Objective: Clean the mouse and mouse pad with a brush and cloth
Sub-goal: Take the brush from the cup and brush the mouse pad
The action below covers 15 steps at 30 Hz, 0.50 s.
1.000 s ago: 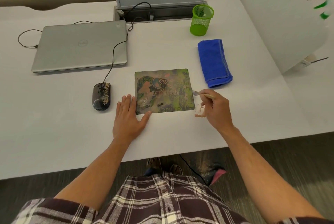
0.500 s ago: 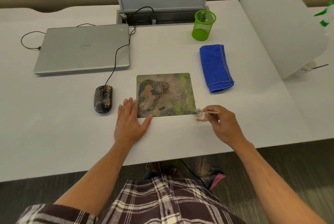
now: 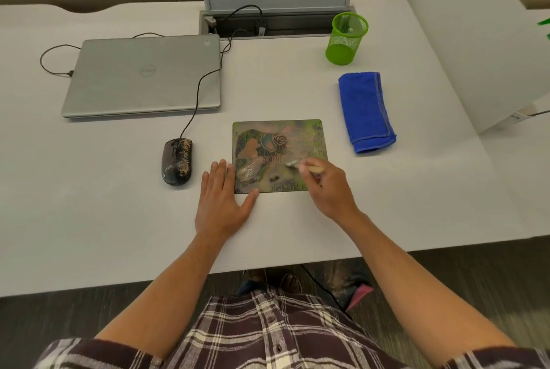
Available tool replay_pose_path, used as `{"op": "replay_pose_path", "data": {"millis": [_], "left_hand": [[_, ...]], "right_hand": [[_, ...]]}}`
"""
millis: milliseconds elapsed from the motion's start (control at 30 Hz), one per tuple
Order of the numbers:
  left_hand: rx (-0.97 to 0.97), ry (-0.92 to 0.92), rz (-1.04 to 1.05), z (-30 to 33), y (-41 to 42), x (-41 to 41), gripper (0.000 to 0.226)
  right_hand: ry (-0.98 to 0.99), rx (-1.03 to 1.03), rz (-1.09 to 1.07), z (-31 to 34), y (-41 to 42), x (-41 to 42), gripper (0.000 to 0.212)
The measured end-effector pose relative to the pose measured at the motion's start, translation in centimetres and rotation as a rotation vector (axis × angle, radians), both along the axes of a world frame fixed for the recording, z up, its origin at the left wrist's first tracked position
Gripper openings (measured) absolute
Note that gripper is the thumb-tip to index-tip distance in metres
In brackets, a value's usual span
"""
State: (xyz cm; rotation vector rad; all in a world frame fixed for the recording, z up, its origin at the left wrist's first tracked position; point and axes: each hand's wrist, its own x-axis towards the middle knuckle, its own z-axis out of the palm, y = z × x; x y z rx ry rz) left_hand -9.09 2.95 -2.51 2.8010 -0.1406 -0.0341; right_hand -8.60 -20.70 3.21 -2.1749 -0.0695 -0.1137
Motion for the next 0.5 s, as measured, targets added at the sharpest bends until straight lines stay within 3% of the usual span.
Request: {"op": "replay_pose_path", "data": {"millis": [233,500], "left_hand": [[-0.012,-0.036,0.003,0.1,-0.2,-0.1,0.087],[-0.011,-0.033,0.002,0.0,-0.1,0.0,0.087]], "right_hand": [[0.013,-0.054,-0.017,0.2,-2.1,-2.5,0.019],[-0.050,-0.009,-0.173,1.6,-1.0,5.4,0.021]]}}
